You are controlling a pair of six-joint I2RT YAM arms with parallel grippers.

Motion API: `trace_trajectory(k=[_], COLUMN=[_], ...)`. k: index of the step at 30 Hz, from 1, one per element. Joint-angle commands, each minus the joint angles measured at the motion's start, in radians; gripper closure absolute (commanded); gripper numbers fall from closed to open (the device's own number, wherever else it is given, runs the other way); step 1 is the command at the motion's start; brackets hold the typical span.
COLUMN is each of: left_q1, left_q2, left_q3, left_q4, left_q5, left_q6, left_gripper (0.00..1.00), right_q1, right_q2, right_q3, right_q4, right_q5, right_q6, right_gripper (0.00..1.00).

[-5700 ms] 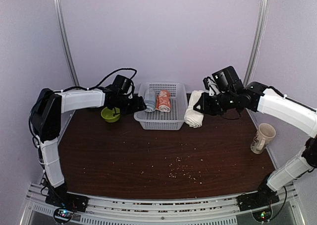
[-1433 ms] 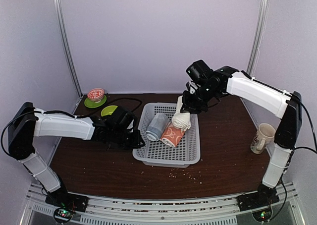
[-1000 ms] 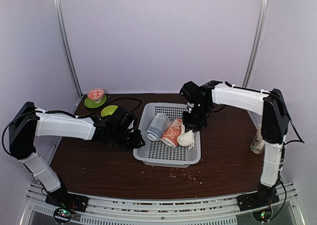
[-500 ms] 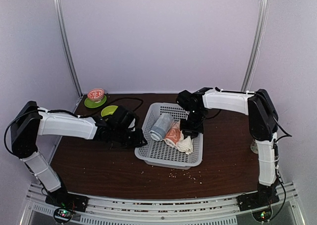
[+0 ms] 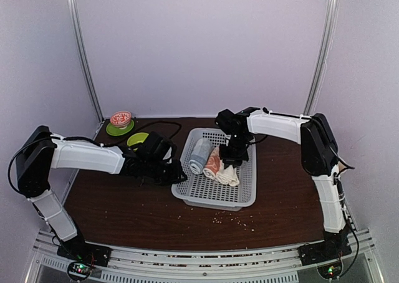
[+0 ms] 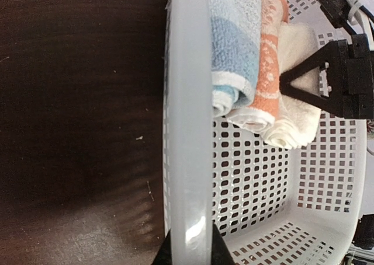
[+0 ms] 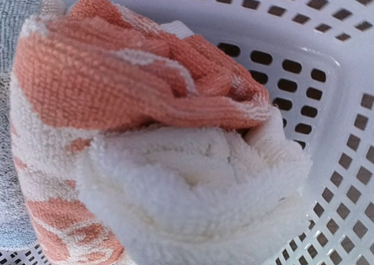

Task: Roll the towels
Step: Adjust the towel from the towel pile, then place the towel in the bin.

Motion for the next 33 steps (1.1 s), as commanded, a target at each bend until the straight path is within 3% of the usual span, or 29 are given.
trace_trajectory(k=[1,9,21,33], left_q1=[-0.008,-0.008,-0.008,-0.008], left_q2=[0.049,0.053,0.051,0.074], left_q3=[0.001,0.005,-0.002,0.020], left_q4=[0.008,-0.009,-0.007,-0.008], left_q5=[0.052,0.026,0.001,0.024], left_q6=[0.031,0.018,-0.004,0.002], left_gripper=[1.00,1.00,1.00,1.00], right_q1=[-0.001,-0.023,-0.091,-0.102], right_q2=[0.060,-0.010,-0.114,-0.014], right_q3=[0.079,0.096,-0.016,-0.012], right_q4=[0.060,-0.024,-0.076,-0.062], right_q5=[-0.025,0.078,0.166,0.064], right_q6=[-0.082,-0.034,-0.008,-0.004], right_gripper=[1.00,1.00,1.00,0.99])
